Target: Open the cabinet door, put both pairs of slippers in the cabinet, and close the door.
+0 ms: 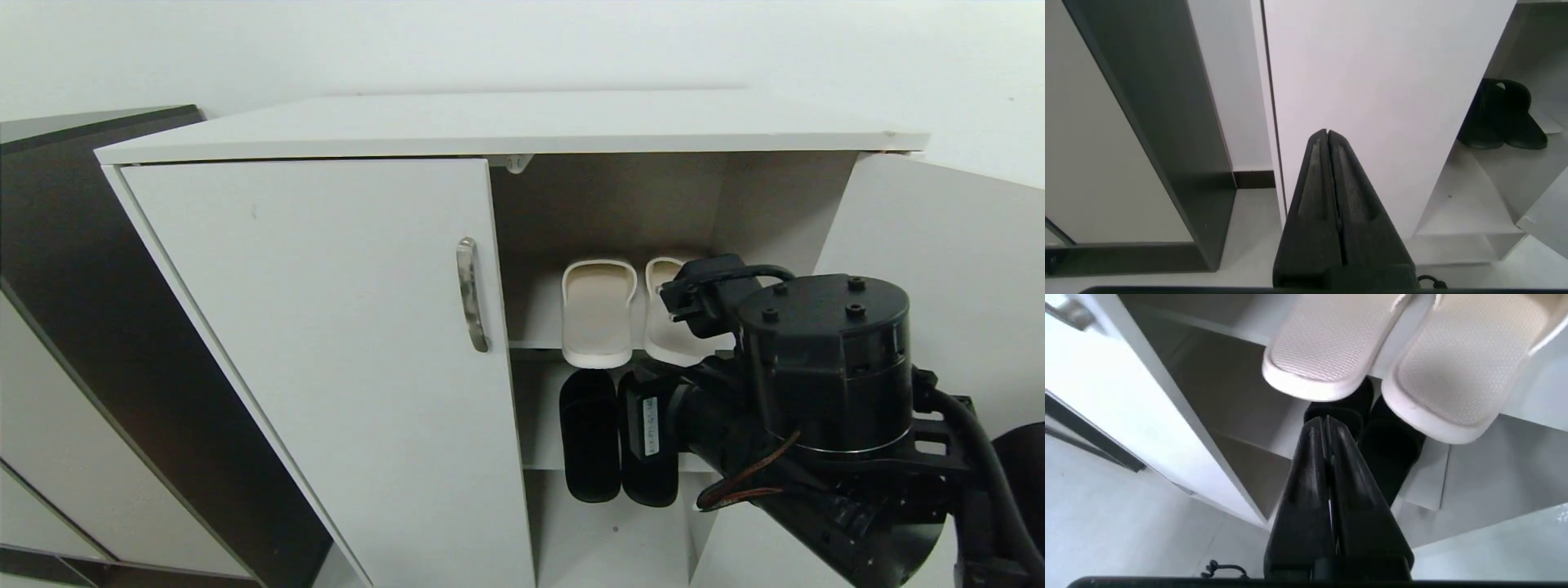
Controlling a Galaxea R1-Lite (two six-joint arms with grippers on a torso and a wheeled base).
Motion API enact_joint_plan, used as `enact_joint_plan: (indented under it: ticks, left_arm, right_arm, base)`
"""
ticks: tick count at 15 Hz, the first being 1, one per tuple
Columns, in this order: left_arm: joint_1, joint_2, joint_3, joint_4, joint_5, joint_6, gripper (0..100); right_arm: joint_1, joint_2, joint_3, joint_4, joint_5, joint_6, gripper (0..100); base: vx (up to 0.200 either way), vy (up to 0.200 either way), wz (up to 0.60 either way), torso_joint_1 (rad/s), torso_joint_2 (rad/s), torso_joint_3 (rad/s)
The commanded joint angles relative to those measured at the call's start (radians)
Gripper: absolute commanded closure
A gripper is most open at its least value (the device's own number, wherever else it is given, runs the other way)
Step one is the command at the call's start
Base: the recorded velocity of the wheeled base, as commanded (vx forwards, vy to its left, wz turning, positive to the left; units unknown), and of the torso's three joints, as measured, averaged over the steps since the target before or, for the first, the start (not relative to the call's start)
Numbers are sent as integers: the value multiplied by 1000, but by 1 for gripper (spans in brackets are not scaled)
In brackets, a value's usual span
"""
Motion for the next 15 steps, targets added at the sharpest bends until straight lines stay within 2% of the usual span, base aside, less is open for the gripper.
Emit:
enact_joint_plan:
  ticks: [1, 15]
  left_arm:
    - [0, 1, 0, 0, 0, 0, 100]
    - [0, 1, 0, 0, 0, 0, 100]
  right_arm:
    - [0, -1, 2, 1, 0, 0, 100]
    - [0, -7, 47, 1, 3, -9, 100]
  base:
    - [0, 0, 0, 0, 0, 0]
    - [-200, 0, 0, 5, 3, 3]
